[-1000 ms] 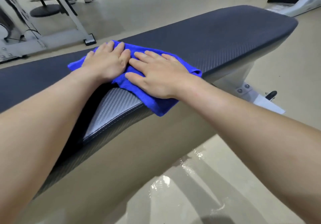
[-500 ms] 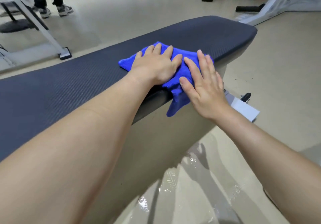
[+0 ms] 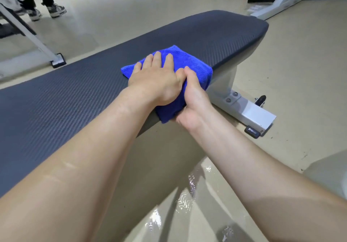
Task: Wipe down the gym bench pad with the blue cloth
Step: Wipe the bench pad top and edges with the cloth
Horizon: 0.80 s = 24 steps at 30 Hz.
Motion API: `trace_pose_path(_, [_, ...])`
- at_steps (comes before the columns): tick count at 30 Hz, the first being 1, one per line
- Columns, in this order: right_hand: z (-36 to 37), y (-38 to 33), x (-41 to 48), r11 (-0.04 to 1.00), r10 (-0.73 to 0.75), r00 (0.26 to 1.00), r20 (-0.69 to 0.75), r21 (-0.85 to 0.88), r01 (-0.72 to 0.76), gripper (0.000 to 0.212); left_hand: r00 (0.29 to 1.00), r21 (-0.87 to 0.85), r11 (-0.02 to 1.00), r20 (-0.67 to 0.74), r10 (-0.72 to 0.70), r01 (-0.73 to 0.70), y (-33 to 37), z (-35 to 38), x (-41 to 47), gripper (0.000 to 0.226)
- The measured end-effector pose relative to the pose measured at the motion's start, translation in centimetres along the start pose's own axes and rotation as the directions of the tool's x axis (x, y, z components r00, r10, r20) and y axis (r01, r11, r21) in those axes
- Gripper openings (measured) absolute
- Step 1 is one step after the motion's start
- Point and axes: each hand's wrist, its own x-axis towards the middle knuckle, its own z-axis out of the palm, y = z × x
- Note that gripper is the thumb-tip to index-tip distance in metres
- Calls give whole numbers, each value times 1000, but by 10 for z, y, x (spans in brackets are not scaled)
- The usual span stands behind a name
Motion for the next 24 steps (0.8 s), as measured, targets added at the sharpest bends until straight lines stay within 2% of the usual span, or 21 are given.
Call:
trace_pose_path(4, [4, -24, 25, 996, -1, 992, -128, 84, 12, 21, 1000, -14, 1000, 20, 2, -1, 17, -2, 20, 64])
trace_pose_path(8, [-7, -67, 50, 989, -49, 962, -269, 120, 84, 24, 1000, -24, 1000, 20, 11, -11, 46, -3, 50, 66])
trace_pose_path(13, [-27, -110, 85, 970, -121, 949, -292, 167, 175, 31, 1000, -46, 999, 17, 21, -20, 81, -2, 92, 66])
trace_pose_path(18, [-48, -147, 117, 988, -126, 923, -364, 37, 149, 9, 1000, -70, 997, 20, 17, -15, 111, 1, 124, 64])
trace_pose_path(21, [-58, -165, 131, 991, -135, 896, -423, -34, 133, 9, 999, -84, 996, 32, 18, -15, 125, 1, 142, 64])
trace_pose_path(24, [-69, -184, 141, 977, -211, 874, -438, -123, 175, 15, 999, -109, 993, 30, 42, -39, 142, -1, 159, 64])
